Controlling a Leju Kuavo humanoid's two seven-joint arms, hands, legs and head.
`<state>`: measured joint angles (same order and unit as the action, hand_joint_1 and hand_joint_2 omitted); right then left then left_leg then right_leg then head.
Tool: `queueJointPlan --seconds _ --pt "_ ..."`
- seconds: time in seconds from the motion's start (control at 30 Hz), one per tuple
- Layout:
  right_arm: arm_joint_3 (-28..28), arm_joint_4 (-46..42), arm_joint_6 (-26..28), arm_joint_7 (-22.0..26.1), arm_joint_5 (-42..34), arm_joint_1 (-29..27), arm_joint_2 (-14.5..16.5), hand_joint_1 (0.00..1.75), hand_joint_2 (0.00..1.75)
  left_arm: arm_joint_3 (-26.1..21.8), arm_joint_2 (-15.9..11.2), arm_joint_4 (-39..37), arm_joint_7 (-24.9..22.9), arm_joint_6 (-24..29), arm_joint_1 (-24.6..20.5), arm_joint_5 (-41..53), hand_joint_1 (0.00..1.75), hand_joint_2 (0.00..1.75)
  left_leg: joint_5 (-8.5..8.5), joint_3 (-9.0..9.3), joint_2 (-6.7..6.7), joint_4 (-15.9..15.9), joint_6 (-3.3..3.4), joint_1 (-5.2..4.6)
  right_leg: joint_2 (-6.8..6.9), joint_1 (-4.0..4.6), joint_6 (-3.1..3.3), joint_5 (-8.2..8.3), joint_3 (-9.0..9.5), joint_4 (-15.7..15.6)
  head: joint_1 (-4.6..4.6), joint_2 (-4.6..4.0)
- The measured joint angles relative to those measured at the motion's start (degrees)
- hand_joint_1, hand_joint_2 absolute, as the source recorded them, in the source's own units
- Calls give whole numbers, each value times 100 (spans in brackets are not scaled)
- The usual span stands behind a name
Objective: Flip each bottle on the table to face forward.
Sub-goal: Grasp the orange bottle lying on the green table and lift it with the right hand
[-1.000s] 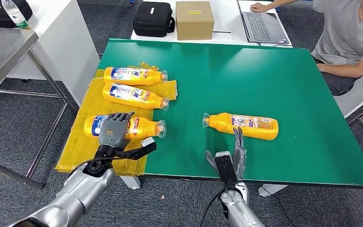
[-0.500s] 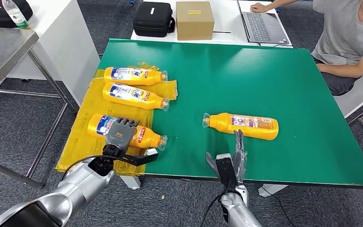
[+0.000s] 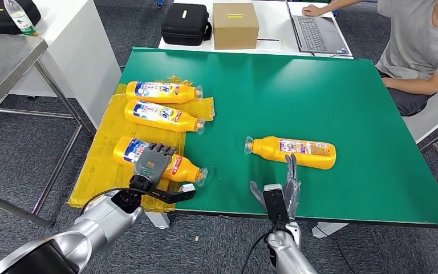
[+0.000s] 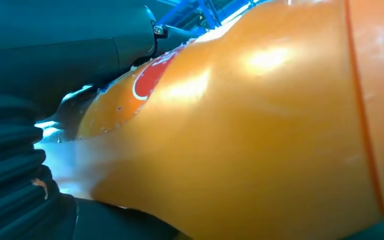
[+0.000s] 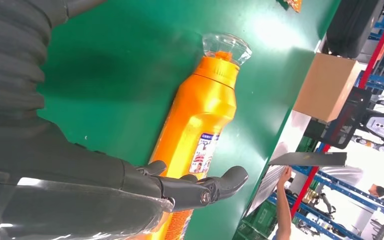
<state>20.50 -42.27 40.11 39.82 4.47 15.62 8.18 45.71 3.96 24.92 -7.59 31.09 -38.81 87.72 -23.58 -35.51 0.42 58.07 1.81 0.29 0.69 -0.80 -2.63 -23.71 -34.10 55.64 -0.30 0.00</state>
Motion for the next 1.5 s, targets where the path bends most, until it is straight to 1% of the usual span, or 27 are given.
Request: queueJointPlan --seconds 0.1,0.23,0.37,0.47,0.5,0.53,0.57,0.6,0.63,0.67,0.7,0.73,0.77,0.8,0.97,1.07,1.13,1.2,1.27,1.33,1.47,1.5 --pt "1 -30 -1 0 -22 0 -3 0 175 -19 19 -1 20 0 9 -12 4 175 0 0 0 0 0 0 0 0 0 0 0 0 -1 0" --pt "2 -53 0 0 -31 3 -13 0 175 -57 35 -1 64 -19 5 -9 3 175 0 2 0 0 0 0 0 0 0 0 1 0 -1 0" --pt "3 -59 0 1 -30 3 -16 0 175 -73 44 -1 99 -40 2 6 7 175 0 3 0 0 0 0 0 0 0 0 2 0 0 0" --pt "3 -59 -1 0 -28 3 -17 0 175 -84 52 -1 146 -70 -3 -4 12 175 0 4 0 0 0 0 1 0 0 0 4 0 0 0" --pt "3 -59 -1 0 -25 3 -18 0 175 -92 56 -1 173 -91 -8 -19 17 175 0 5 -1 0 0 0 1 0 0 0 5 0 1 0" --pt "3 -59 -1 0 -23 3 -18 0 175 -105 61 -1 202 -113 -12 -35 26 175 0 5 -2 0 0 0 3 0 0 0 7 0 1 0" --pt "3 -59 -1 0 -19 3 -18 0 175 -120 66 -1 228 -136 -16 -50 49 175 0 6 -2 0 0 0 4 0 0 0 8 0 1 0" --pt "3 -59 -1 0 -18 3 -18 0 175 -134 70 -1 254 -165 -16 -63 66 175 0 7 -3 0 0 0 6 0 0 0 9 0 1 0" --pt "3 -59 -1 0 -17 3 -19 0 175 -148 75 -2 283 -208 -16 -81 72 175 0 7 -4 0 0 0 7 0 0 0 10 0 0 0" --pt "4 -59 -1 0 -16 3 -19 0 175 -162 80 -2 321 -273 -17 -106 64 175 0 7 -5 0 0 0 9 0 0 0 10 0 0 0" --pt "6 -59 -1 0 -13 3 -20 0 175 -178 86 -3 369 -364 -23 -136 39 175 1 7 -6 0 1 0 11 0 0 0 11 0 0 0" --pt "8 -59 -1 0 -7 3 -20 0 175 -195 93 -3 415 -454 -33 -163 19 175 1 8 -8 0 1 0 13 0 0 0 13 0 0 0" --pt "9 -59 -1 0 3 3 -19 0 175 -212 99 -2 454 -525 -43 -178 7 175 1 10 -9 0 1 0 15 0 0 0 15 -1 0 0" --pt "9 -59 -1 0 16 3 -19 0 175 -223 107 -1 483 -569 -52 -181 3 175 1 12 -10 0 2 0 16 0 0 0 17 -1 0 0" --pt "9 -72 0 1 90 -7 -21 0 175 -235 156 50 578 -485 -35 -154 0 175 1 17 -10 0 2 0 16 0 0 0 20 -1 0 0" --pt "9 -103 0 2 160 -43 -29 0 175 -234 179 274 747 -354 74 -179 0 175 1 16 -9 0 2 0 16 0 0 0 18 -1 0 0" --pt "9 -123 0 2 178 -71 -34 0 175 -233 189 473 860 -366 160 -220 0 175 1 14 -9 0 1 0 16 0 0 0 17 0 0 0" --pt "9 -151 -1 2 180 -103 -43 0 175 -223 169 815 981 -619 278 -296 0 175 1 12 -9 0 1 0 16 0 0 0 15 0 0 0" --pt "9 -187 -1 2 196 -142 -55 0 175 -173 89 1373 1083 -1059 445 -393 0 175 1 6 -9 0 1 0 15 0 0 -1 9 0 1 0" --pt "9 -226 -1 2 237 -183 -68 0 175 -96 -21 1956 1124 -1350 619 -466 0 175 1 -3 -7 0 1 0 14 0 0 0 -1 0 1 0" --pt "10 -275 -1 2 318 -229 -88 0 175 -2 -194 2685 1094 -1420 813 -504 0 175 1 -10 -6 0 1 0 14 1 0 -1 -9 0 1 0" --pt "10 -288 -1 2 356 -233 -91 0 175 15 -232 2806 1070 -1377 843 -508 0 131 1 -10 -6 0 1 0 14 1 0 -1 -9 0 0 0"
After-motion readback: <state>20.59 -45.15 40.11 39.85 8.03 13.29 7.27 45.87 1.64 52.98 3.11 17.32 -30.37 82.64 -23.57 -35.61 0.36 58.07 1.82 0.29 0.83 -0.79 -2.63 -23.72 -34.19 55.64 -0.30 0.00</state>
